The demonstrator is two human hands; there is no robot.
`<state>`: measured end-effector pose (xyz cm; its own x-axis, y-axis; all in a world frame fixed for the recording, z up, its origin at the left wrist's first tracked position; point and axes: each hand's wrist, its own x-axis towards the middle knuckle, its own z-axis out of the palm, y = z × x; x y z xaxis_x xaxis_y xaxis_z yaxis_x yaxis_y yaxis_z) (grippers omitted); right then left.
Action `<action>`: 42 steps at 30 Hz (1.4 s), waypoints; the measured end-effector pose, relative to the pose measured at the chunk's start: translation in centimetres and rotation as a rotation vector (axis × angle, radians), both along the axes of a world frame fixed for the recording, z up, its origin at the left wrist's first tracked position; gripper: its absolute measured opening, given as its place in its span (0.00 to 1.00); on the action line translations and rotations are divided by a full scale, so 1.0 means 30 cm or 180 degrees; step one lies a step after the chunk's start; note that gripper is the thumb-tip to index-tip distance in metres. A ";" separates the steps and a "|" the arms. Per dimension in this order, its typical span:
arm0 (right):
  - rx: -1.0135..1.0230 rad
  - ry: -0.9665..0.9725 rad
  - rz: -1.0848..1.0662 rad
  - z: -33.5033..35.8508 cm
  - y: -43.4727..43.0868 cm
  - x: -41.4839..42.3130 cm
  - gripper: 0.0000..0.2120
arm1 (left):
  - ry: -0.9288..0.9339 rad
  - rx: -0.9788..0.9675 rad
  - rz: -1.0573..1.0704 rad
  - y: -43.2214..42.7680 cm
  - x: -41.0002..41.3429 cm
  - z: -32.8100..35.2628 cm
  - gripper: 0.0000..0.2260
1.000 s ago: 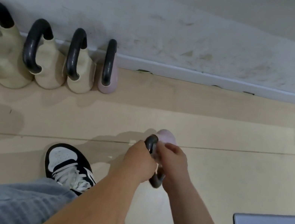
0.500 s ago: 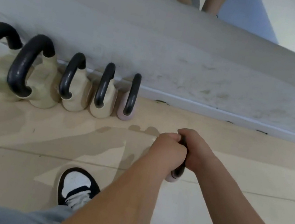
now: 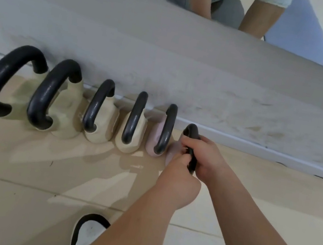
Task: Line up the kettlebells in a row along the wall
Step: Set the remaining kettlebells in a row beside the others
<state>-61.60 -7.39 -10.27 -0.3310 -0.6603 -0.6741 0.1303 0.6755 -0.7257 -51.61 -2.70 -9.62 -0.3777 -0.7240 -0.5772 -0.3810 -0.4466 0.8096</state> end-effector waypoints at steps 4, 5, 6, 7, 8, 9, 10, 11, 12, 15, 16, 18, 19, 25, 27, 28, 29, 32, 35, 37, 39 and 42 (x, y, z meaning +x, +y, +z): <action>0.0164 0.0709 0.0116 -0.067 0.004 0.008 0.15 | -0.0110 0.0134 -0.0073 0.006 0.011 -0.031 0.35; 0.0213 0.0560 0.0025 -0.081 0.008 0.012 0.16 | -0.0111 0.0154 -0.0084 0.008 0.009 -0.026 0.34; 0.0161 0.0354 -0.0039 -0.084 0.017 0.020 0.14 | -0.0121 0.0167 -0.0081 0.015 0.008 -0.025 0.33; 0.0112 0.0182 -0.0155 -0.086 0.019 0.029 0.10 | -0.0121 0.0154 -0.0049 0.019 0.010 -0.025 0.33; 0.0047 0.0116 -0.0300 -0.089 0.019 0.034 0.07 | -0.0103 0.0165 -0.0012 0.025 0.010 -0.027 0.34; -0.0037 0.0074 -0.0485 -0.086 0.017 0.042 0.06 | -0.0092 0.0211 0.0031 0.028 0.011 -0.028 0.36; -0.0099 0.0076 -0.0666 -0.091 0.018 0.047 0.05 | -0.0092 0.0269 0.0086 0.030 0.011 -0.036 0.37; -0.0139 0.0094 -0.0852 -0.097 0.017 0.056 0.04 | -0.0099 0.0305 0.0143 0.028 0.012 -0.040 0.38; -0.0150 0.0114 -0.1021 -0.101 0.016 0.061 0.02 | -0.0106 0.0337 0.0175 0.025 0.013 -0.040 0.38; -0.0094 -0.0017 -0.1317 -0.096 -0.009 0.050 0.06 | -0.0034 0.0427 0.0214 0.014 0.015 -0.011 0.39; -0.0097 -0.0001 -0.1236 -0.099 -0.021 0.045 0.05 | -0.0019 0.0452 0.0227 0.012 0.014 0.000 0.39; -0.0079 0.0103 -0.1048 -0.097 -0.037 0.044 0.07 | 0.0015 0.0497 0.0256 0.006 0.006 0.018 0.41; -0.0047 0.0143 -0.1023 -0.096 -0.043 0.041 0.10 | 0.0037 0.0488 0.0268 0.003 0.002 0.023 0.41; -0.0076 0.0182 -0.0934 -0.109 -0.104 0.038 0.03 | 0.0127 0.0524 0.0462 -0.024 -0.004 0.020 0.37; -0.0135 0.0102 -0.0997 -0.122 -0.113 0.037 0.03 | 0.0172 0.0557 0.0532 -0.031 -0.005 0.014 0.37; -0.0166 0.0066 -0.1030 -0.127 -0.115 0.041 0.03 | 0.0177 0.0575 0.0539 -0.030 -0.001 0.013 0.37; -0.0184 0.0054 -0.1048 -0.130 -0.116 0.042 0.03 | 0.0194 0.0578 0.0545 -0.029 0.002 0.014 0.37; -0.0215 0.0111 -0.1000 -0.146 -0.121 0.040 0.03 | 0.0255 0.0481 0.0573 -0.030 0.011 0.004 0.37; -0.0216 0.0204 -0.0673 -0.140 -0.124 0.014 0.07 | 0.0274 0.0421 0.0538 -0.037 0.014 -0.011 0.36; -0.0159 0.0269 -0.0350 -0.134 -0.130 -0.012 0.09 | 0.0269 0.0446 0.0436 -0.027 0.013 -0.018 0.36; -0.0153 0.0245 -0.0353 -0.138 -0.139 -0.022 0.06 | 0.0207 0.0472 0.0306 -0.011 0.012 -0.018 0.37; -0.0176 0.0257 -0.0586 -0.150 -0.147 0.001 0.04 | 0.0127 0.0435 0.0243 -0.005 0.021 -0.011 0.39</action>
<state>-61.57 -11.80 -14.76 -0.5011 -0.6191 -0.6047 0.1877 0.6044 -0.7742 -50.99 -2.86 -9.95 -0.3492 -0.6671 -0.6580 -0.3106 -0.5801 0.7530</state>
